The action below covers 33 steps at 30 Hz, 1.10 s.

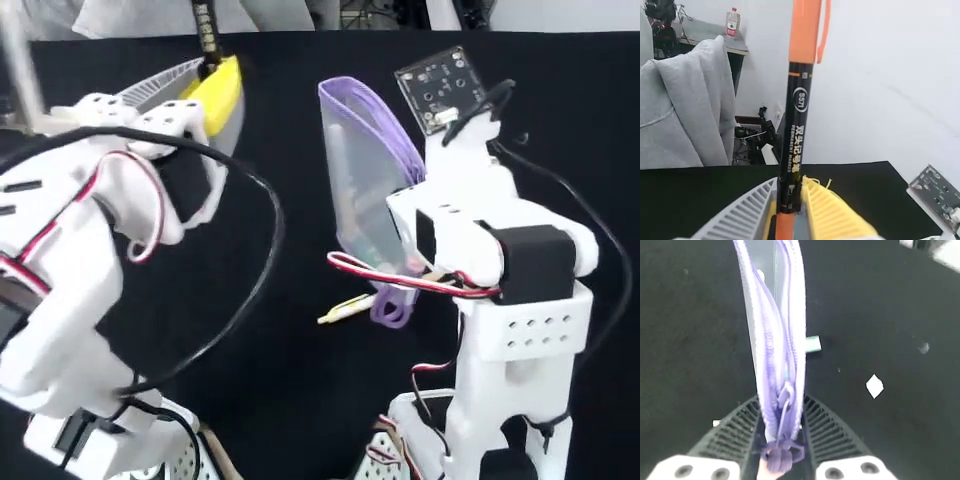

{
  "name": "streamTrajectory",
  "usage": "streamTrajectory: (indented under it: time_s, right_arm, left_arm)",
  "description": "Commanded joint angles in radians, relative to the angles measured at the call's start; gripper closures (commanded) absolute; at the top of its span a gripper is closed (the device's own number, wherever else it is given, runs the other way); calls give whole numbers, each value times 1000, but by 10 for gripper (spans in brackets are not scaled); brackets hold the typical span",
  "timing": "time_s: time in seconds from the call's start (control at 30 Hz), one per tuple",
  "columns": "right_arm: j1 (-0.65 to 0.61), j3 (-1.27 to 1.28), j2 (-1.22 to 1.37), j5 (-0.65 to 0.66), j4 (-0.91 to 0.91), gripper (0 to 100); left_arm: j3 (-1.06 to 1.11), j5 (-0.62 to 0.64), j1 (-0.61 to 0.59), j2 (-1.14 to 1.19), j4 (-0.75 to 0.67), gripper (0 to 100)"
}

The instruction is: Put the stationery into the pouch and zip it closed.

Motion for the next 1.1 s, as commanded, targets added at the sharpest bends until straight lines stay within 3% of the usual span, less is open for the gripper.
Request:
streamTrajectory:
  time_s: [0.0, 0.23, 0.53, 0.83, 0.97, 1.07]
  right_arm:
    - [-25, -15, -31, 0, 17, 986]
    - [-104, -16, -33, 0, 37, 986]
    - [-140, -7, -33, 0, 37, 986]
    - [-181, -7, -33, -21, 49, 986]
    - [-183, -7, -33, -21, 48, 986]
    - [-183, -5, -33, -21, 49, 986]
  left_arm:
    - [36, -3, 15, -17, -25, 971]
    - [111, 74, 13, -23, -25, 971]
    - [131, 48, 13, -28, 15, 971]
    - [414, 26, 13, -250, -5, 971]
    - [676, 26, 13, -376, -160, 971]
    - [967, 35, 15, -462, -370, 971]
